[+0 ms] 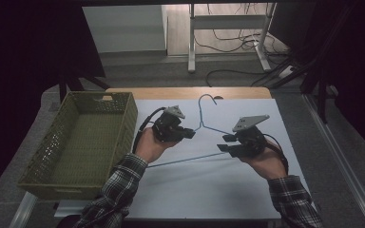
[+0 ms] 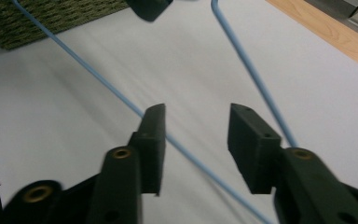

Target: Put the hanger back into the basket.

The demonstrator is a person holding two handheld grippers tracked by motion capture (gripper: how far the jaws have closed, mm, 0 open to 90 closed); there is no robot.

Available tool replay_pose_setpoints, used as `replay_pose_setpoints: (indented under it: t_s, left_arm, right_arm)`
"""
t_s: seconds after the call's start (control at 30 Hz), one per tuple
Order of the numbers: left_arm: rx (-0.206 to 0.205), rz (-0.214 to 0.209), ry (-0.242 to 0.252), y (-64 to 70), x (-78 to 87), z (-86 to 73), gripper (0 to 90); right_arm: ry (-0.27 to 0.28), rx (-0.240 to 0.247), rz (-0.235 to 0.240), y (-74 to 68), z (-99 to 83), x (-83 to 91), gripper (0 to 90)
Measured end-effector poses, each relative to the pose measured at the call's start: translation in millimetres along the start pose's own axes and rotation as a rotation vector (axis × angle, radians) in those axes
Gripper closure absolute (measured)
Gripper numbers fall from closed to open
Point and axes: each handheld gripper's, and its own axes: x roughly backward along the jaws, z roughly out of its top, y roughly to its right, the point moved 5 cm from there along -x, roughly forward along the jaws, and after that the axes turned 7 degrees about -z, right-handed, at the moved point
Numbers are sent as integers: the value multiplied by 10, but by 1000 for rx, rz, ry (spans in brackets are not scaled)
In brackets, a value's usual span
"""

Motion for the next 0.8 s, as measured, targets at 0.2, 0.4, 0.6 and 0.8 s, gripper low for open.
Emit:
replay_pose_setpoints:
  t_s: [0.2,0.4,0.6,0.8]
  left_arm:
    - [11,15,18,2,126,41,871]
    - [15,38,31,-2,258,82,872]
    - [20,81,45,-16,431,122,871]
    - [33,120,62,-55,662,140,871]
  right_arm:
    - [8,-13,-15,-61,-61,40,346]
    - [22,-36,-8,-121,-127,86,259]
    - [28,-53,6,-181,-190,117,209]
    - [35,-77,20,-240,-264,134,140]
